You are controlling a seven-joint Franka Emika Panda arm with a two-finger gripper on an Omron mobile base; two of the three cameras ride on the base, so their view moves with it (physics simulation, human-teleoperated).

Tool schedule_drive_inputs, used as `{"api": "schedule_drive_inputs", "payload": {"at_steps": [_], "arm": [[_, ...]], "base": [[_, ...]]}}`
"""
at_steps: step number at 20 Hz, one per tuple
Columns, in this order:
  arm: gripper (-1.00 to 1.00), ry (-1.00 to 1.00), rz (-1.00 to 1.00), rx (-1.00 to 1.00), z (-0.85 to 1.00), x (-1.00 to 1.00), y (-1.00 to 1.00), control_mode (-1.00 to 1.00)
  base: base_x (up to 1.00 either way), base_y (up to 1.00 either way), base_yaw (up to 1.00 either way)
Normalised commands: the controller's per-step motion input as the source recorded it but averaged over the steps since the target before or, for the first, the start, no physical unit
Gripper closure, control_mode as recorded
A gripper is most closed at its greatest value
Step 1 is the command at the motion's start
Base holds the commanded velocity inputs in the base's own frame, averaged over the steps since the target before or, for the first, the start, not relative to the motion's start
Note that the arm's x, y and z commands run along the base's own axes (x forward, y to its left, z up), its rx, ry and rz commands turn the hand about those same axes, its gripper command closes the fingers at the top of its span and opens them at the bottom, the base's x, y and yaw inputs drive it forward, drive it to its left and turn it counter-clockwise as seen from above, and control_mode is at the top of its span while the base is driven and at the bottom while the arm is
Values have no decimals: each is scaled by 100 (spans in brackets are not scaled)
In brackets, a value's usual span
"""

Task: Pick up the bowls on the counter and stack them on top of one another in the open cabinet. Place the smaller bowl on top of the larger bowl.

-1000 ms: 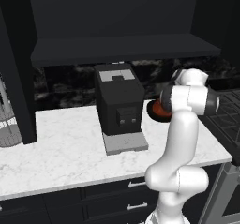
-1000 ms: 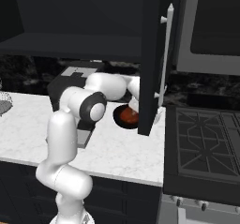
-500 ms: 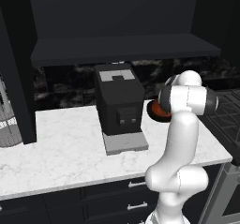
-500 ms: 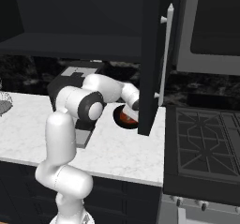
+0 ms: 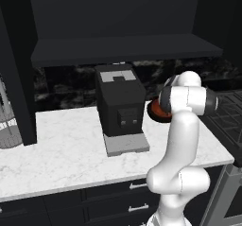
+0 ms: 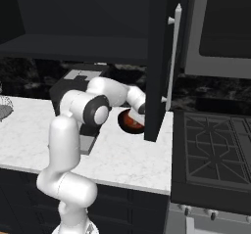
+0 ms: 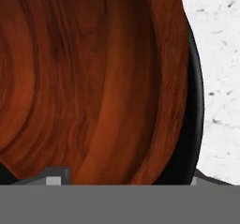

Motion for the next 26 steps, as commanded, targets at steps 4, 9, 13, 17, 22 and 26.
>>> {"api": "schedule_drive_inputs", "payload": {"at_steps": [4,9,13,17,22,26], "arm": [[100,-1,0,2,0,13,0,-100],[100,-2,-6,2,0,3,0,-100],[100,-13,-15,7,17,-27,-3,-100],[100,-16,-18,5,36,-43,0,-100],[100,-21,-15,0,35,-59,21,-100],[100,-16,-12,0,40,-90,3,-100]], "base": [[0,0,0],[0,0,0],[0,0,0],[0,0,0],[0,0,0],[0,0,0]]}}
